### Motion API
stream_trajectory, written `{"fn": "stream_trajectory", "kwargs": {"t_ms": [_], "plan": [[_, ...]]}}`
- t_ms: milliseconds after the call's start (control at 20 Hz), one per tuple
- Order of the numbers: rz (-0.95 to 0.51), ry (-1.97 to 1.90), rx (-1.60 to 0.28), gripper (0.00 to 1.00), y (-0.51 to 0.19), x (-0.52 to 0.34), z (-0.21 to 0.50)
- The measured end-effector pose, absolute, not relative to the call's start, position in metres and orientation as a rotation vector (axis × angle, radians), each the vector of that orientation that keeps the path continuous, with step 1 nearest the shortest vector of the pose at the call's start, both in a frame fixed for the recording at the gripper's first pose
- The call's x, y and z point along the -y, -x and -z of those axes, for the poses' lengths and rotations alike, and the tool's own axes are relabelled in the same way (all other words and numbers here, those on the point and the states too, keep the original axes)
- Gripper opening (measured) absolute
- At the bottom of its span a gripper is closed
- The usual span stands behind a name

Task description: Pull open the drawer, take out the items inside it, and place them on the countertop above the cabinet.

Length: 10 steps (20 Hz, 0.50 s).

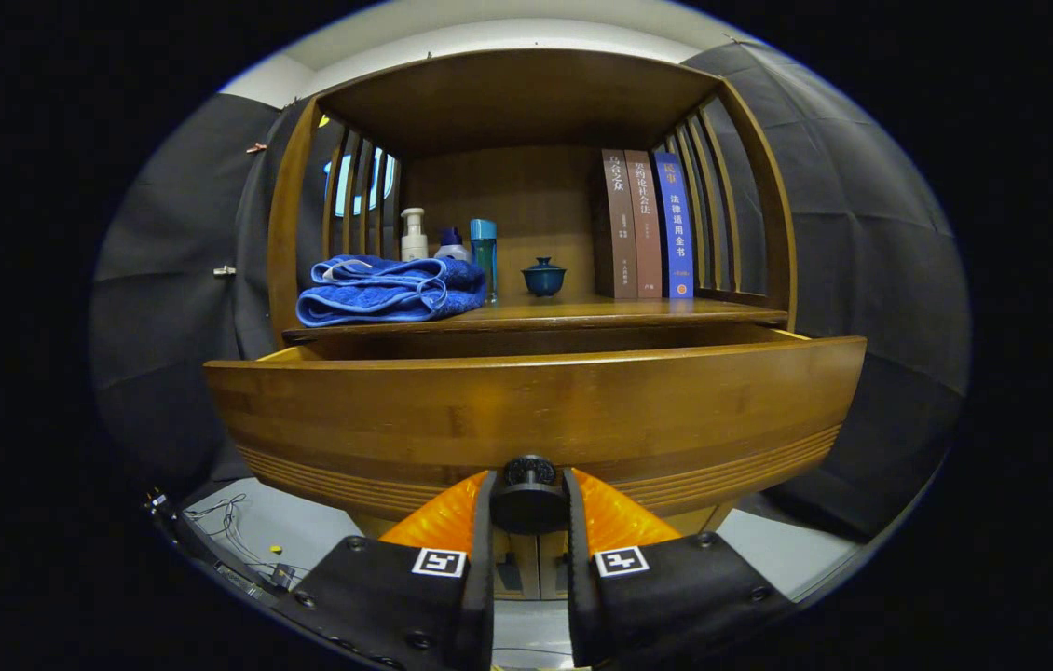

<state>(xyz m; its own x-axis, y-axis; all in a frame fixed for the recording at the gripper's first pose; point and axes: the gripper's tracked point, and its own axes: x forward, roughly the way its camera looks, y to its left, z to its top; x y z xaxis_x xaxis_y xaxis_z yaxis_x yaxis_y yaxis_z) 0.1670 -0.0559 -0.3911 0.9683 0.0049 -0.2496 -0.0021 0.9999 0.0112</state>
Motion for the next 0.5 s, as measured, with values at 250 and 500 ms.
{"fn": "stream_trajectory", "kwargs": {"t_ms": [250, 500], "plan": [[-0.003, -0.015, -0.257, 0.36, -0.139, 0.058, 0.39], [-0.009, -0.025, -0.258, 0.36, -0.111, 0.059, 0.394]]}}
